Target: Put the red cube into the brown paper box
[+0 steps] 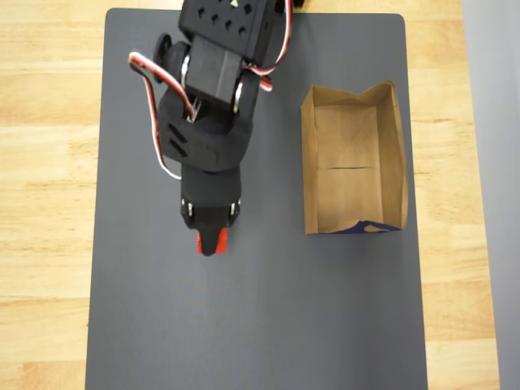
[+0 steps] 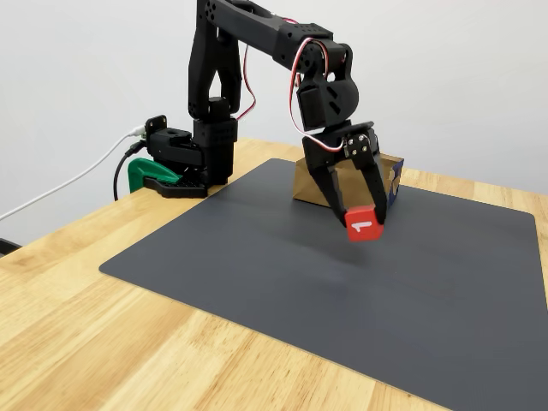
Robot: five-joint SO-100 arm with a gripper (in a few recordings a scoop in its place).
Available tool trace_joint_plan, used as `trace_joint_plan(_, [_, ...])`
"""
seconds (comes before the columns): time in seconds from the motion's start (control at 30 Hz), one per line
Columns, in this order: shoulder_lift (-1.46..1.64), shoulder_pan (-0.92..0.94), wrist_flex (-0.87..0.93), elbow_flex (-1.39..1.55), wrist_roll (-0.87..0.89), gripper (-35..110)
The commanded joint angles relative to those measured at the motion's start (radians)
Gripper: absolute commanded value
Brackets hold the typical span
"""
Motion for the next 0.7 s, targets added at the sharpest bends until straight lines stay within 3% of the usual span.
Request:
trace_joint_plan(0.0, [0.196,-0.028,-0.009,0.106,-0.002,0])
trace_joint_plan(0.17, [0.41,-0.124,-0.025,0.253,-0.025,0])
trace_joint_plan(0.67, [0.805,-0.391,0.186,0.385,-0.026,0])
